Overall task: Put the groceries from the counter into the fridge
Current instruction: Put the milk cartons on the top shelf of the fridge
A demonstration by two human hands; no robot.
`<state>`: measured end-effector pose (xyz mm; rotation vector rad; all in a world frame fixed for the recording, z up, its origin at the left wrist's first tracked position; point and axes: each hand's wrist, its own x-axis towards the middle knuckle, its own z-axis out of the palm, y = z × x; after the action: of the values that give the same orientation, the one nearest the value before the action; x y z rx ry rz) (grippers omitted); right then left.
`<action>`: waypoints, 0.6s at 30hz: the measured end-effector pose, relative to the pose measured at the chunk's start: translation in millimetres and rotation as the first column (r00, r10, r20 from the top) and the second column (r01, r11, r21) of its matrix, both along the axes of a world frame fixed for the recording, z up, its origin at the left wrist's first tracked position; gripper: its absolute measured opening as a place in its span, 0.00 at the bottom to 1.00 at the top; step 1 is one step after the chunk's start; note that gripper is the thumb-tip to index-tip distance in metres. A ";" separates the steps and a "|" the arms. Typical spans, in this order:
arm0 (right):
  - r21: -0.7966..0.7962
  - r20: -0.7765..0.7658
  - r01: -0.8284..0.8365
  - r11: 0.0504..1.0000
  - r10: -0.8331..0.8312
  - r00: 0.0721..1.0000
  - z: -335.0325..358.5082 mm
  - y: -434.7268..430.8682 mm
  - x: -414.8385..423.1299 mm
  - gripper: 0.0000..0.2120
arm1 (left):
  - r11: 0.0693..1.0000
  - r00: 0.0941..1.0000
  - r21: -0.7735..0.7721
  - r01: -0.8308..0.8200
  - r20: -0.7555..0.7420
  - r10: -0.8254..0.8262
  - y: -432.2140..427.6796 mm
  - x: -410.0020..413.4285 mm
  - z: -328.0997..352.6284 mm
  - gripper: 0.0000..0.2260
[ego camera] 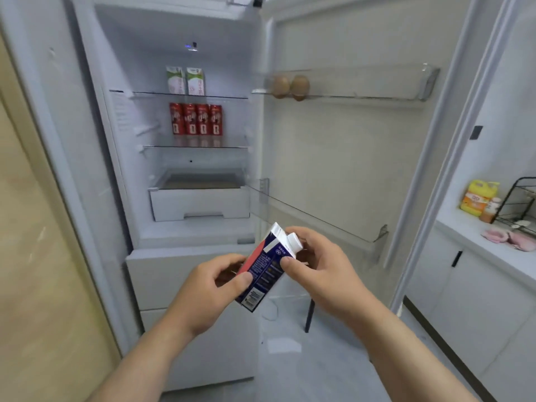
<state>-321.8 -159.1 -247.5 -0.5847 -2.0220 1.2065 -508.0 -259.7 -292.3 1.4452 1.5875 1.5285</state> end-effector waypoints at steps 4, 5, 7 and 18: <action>0.039 0.005 -0.018 0.999 0.018 1.000 19.5 22.1 -54.8 0.15 | 0.999 1.000 0.043 -0.016 0.020 0.015 18.9 -51.1 12.9 0.20; 0.048 0.005 -0.023 0.999 0.022 1.000 24.2 28.2 -68.7 0.14 | 0.999 1.000 0.049 -0.018 0.022 0.017 24.9 -64.7 15.8 0.18; 0.060 0.007 -0.026 0.998 0.025 1.000 32.1 40.0 -96.0 0.13 | 0.997 0.999 0.067 -0.028 0.030 0.026 37.0 -90.7 21.1 0.15; 0.085 -0.080 -0.039 0.996 0.046 0.996 61.4 98.9 -223.5 0.16 | 0.995 0.999 0.102 -0.009 0.040 0.005 94.9 -204.8 52.7 0.16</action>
<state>-545.3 -60.2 -186.1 -0.4471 -2.0139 1.1464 -712.8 -164.8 -239.6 1.4559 1.5128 1.6538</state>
